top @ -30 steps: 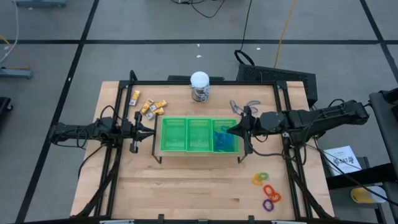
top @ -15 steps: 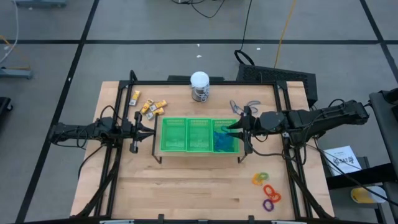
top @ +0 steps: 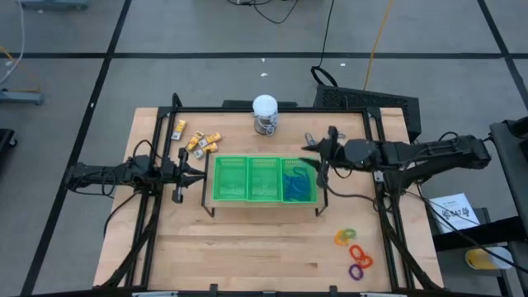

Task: Pick & Place Office Desk Supplies
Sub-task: Put the blue rubber band into the right green bin on the shelf

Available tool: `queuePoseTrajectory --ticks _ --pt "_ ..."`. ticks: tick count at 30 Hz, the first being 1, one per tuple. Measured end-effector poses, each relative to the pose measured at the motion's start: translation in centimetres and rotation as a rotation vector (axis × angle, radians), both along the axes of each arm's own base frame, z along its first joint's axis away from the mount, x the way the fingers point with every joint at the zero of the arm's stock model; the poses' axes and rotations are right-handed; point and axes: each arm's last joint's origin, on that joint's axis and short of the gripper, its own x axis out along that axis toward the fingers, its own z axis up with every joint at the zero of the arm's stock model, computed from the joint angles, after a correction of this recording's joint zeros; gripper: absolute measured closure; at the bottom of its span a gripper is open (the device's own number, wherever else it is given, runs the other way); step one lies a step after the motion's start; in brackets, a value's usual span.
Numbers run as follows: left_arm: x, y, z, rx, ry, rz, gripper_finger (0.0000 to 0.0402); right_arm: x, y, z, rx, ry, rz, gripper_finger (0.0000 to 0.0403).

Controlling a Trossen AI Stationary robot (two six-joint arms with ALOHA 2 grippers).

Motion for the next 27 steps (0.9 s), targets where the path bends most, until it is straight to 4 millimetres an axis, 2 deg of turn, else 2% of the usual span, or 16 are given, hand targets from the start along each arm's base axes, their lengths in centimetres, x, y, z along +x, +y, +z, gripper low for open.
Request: queuePoseTrajectory --ticks 7,14,21,27 --pt "0.0 0.0 0.0 0.000 0.000 0.000 0.0357 -0.2 -3.8 -0.1 -0.040 0.015 -0.195 0.0260" --pt "0.0 0.0 0.0 0.000 0.000 0.000 0.0357 -1.5 -7.9 -1.6 0.002 0.037 -0.307 0.0255" --pt "0.0 0.0 0.0 0.000 0.000 0.000 0.0357 -4.6 -11.6 -4.8 0.073 0.035 -0.526 0.0256" --pt "0.0 0.0 0.0 0.000 0.000 0.000 0.0357 -7.2 -13.5 -9.3 0.171 -0.001 -0.686 0.0257"
